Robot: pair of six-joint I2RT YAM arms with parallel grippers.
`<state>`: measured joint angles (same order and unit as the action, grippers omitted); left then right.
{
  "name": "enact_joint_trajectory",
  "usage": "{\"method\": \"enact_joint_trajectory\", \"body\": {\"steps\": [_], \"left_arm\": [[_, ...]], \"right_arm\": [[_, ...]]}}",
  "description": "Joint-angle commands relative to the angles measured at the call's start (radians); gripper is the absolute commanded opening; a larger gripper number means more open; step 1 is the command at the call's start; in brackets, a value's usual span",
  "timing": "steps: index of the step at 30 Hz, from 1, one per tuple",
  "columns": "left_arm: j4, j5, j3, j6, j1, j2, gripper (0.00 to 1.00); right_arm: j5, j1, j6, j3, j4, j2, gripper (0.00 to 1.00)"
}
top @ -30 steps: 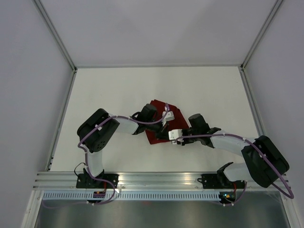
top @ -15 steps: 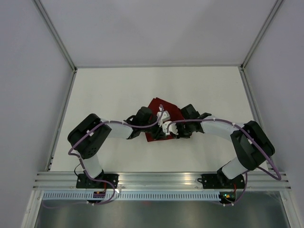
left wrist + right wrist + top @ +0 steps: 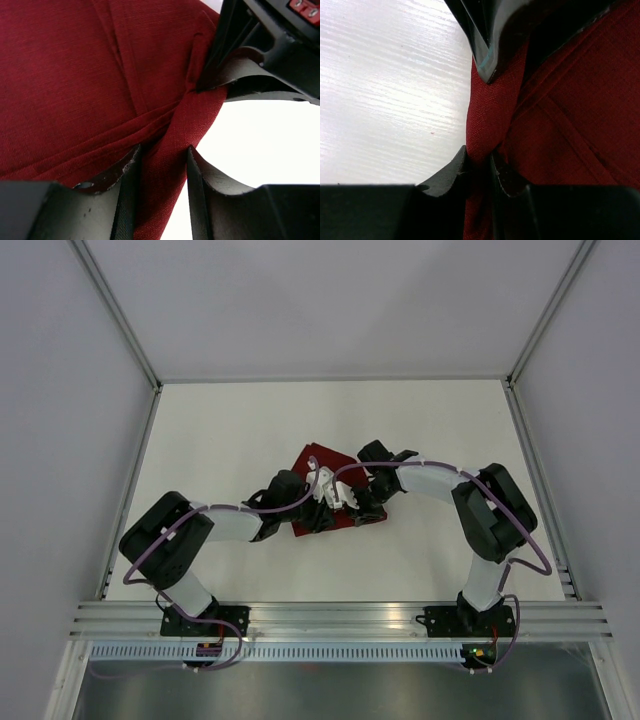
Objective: Fold the napkin, place the utensils inside, and roll it up
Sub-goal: Roll the napkin at the center of the board.
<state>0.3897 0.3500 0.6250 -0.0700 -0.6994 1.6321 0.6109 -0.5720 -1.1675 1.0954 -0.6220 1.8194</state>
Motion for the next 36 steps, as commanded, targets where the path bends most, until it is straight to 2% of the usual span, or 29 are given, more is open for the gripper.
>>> {"method": "enact_joint_trajectory", "body": {"steps": [1,5,10,14,19,28,33,36], "left_arm": [[0.15,-0.101,-0.004,0.19,-0.055,-0.083,0.43],[0.19,-0.157,-0.021,0.2,-0.077,-0.092,0.44],[0.21,-0.157,-0.03,0.196,-0.075,-0.08,0.46],[0.236,-0.167,-0.041,0.191,-0.072,-0.087,0.48],[0.238,-0.163,-0.047,0.182,-0.061,-0.091,0.55],[0.255,-0.148,-0.062,0.171,-0.045,-0.13,0.58],[0.255,-0.174,-0.073,0.191,-0.045,-0.15,0.68],[0.253,-0.181,-0.073,0.197,-0.045,-0.159,0.68]], "right_arm": [[0.021,0.014,0.216,0.085,-0.284,0.142,0.18],[0.056,0.015,0.221,0.098,-0.305,0.162,0.17],[0.0,0.017,0.269,0.012,-0.167,0.098,0.17],[-0.007,0.017,0.278,-0.006,-0.154,0.11,0.15],[-0.014,0.017,0.289,-0.035,-0.121,0.109,0.15],[-0.025,0.017,0.302,-0.019,-0.13,0.136,0.14],[-0.02,0.017,0.307,-0.008,-0.148,0.147,0.14],[-0.019,0.02,0.313,0.004,-0.157,0.161,0.14]]}}
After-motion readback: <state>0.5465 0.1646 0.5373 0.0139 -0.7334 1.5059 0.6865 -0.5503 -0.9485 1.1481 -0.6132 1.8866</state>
